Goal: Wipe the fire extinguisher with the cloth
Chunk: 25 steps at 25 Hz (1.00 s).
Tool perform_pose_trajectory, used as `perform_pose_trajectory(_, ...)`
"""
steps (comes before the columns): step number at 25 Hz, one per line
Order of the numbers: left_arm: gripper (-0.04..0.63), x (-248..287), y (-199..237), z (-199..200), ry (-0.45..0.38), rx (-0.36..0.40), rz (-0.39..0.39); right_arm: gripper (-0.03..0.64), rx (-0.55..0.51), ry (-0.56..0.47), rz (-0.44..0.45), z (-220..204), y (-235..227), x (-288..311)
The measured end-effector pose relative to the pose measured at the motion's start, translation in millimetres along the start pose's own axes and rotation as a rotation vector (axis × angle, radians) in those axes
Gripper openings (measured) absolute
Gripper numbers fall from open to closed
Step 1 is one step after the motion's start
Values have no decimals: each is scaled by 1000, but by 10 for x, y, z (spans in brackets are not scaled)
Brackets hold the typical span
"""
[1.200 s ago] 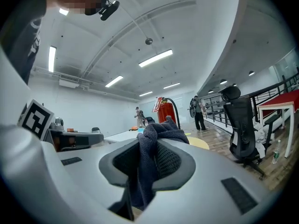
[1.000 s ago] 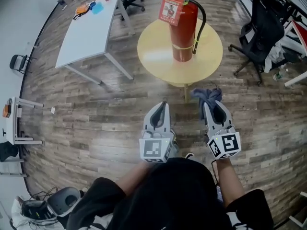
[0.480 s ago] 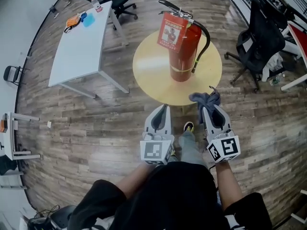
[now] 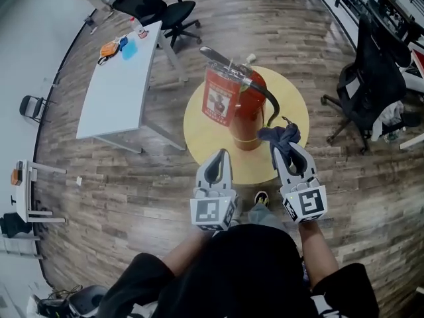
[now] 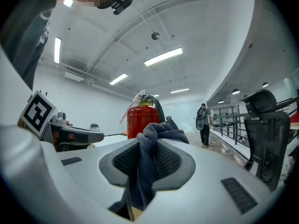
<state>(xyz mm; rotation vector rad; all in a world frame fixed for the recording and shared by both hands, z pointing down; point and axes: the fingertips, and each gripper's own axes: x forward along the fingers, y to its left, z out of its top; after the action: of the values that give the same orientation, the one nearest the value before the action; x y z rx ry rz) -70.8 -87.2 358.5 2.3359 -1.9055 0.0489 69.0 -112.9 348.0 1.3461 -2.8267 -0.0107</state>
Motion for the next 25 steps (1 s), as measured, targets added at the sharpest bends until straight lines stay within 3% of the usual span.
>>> perform_pose_trajectory(4,25,244,2,33,5,12,18,80,-22,-70,74,297,-262,378)
perform_pose_trajectory(10,25,308,115,24,31,-1,38,80,-49,-51,245,762,-167,557)
perform_pose_trajectory(14,25,368,142,72,29,10,-4,80,-175,-28,311,1243,49,715)
perform_pose_trajectory(19,25,402,228,105,27,-3,-32,81,-312,41,325,1384,222,951)
perform_pose_trajectory(21,25,427,255,80,27,-13,-43,81,-300,16,321,1351,211,907)
perform_pose_trajectory(25,25,439,329,62,31,-31,-58,80,-140,-4,263,1105,75,711)
